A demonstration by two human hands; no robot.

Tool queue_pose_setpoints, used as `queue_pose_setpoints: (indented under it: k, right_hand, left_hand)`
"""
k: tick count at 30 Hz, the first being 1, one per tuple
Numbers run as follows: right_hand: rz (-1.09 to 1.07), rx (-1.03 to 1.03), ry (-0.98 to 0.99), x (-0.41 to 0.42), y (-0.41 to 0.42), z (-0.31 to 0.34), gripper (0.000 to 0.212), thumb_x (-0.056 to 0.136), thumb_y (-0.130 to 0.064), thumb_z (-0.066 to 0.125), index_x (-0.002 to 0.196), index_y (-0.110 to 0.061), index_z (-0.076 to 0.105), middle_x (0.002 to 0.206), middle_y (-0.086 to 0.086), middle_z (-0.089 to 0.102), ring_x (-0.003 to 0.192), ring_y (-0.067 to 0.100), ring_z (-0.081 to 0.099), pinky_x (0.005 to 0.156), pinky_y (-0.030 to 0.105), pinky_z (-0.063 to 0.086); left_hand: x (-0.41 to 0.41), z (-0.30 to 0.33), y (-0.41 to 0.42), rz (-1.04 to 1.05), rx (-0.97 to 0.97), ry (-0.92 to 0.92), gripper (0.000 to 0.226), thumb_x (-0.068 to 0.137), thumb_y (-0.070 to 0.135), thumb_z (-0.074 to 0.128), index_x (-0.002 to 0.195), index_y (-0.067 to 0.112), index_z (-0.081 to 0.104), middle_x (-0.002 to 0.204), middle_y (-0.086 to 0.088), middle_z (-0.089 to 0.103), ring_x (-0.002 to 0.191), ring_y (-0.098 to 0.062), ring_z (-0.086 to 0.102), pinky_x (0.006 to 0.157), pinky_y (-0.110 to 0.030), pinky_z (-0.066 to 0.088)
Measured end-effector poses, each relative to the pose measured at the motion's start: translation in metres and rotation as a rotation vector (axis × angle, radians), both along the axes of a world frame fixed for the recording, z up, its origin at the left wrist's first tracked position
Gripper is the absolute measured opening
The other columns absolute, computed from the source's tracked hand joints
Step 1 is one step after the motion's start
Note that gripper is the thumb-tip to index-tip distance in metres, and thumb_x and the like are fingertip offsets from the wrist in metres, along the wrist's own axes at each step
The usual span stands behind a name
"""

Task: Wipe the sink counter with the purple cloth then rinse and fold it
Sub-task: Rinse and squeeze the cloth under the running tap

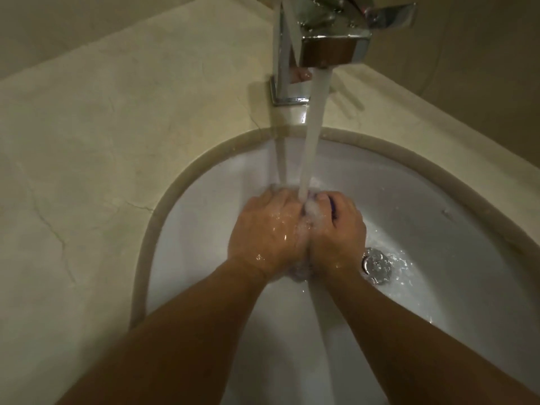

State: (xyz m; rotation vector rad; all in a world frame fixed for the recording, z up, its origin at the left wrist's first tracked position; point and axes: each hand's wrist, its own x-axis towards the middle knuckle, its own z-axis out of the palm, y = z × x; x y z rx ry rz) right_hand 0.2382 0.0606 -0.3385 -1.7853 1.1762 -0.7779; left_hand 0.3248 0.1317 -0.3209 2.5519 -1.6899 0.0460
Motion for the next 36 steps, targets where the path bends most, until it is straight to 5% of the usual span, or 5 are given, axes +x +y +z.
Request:
queue_pose_setpoints:
  k: [3,8,22,29,36]
  right_hand:
    - [-0.021,0.000,0.035,0.003,-0.007,-0.001,0.029,0.092,-0.042,0.043,0.087,-0.025,0.066,0.090,-0.002,0.066,0.085,0.021,0.060,0.078,0.043,0.051]
    - [-0.005,-0.006,0.137,0.005,-0.015,-0.003,0.030,0.093,-0.042,0.043,0.084,-0.024,0.064,0.086,-0.003,0.064,0.082,0.021,0.060,0.077,0.044,0.052]
    - [0.014,-0.141,0.582,0.013,-0.032,-0.001,0.044,0.103,-0.047,0.027,0.100,-0.029,0.066,0.097,0.000,0.071,0.073,0.018,0.048,0.066,0.030,0.033]
    - [0.099,-0.078,0.223,-0.001,-0.023,0.032,0.040,0.104,-0.044,0.042,0.098,-0.021,0.074,0.091,0.005,0.074,0.086,0.024,0.066,0.073,0.030,0.043]
    - [-0.080,0.103,-0.221,0.001,-0.006,0.067,0.024,0.083,-0.028,0.055,0.059,-0.024,0.057,0.084,0.004,0.062,0.072,0.009,0.055,0.076,0.035,0.048]
  left_hand:
    - [-0.002,0.003,-0.005,0.050,-0.218,0.000,0.017,0.077,0.034,0.069,0.083,0.018,0.071,0.077,-0.004,0.063,0.072,-0.023,0.059,0.064,-0.033,0.049]
    - [-0.004,0.002,-0.012,0.157,-0.245,0.118,0.039,0.088,0.042,0.038,0.086,0.019,0.069,0.078,-0.002,0.063,0.071,-0.020,0.058,0.067,-0.031,0.041]
    - [-0.005,0.004,-0.022,0.102,-0.212,0.025,0.030,0.090,0.032,0.050,0.079,0.015,0.072,0.071,-0.007,0.064,0.065,-0.024,0.060,0.062,-0.032,0.044]
    - [0.008,0.022,-0.003,0.108,-0.361,0.289,0.033,0.090,0.046,0.058,0.092,0.013,0.062,0.093,-0.005,0.055,0.086,-0.022,0.053,0.075,-0.036,0.045]
    - [0.029,0.053,0.016,0.048,-0.434,0.135,0.047,0.086,0.061,0.044,0.084,0.018,0.065,0.102,-0.005,0.055,0.098,-0.025,0.050,0.090,-0.041,0.036]
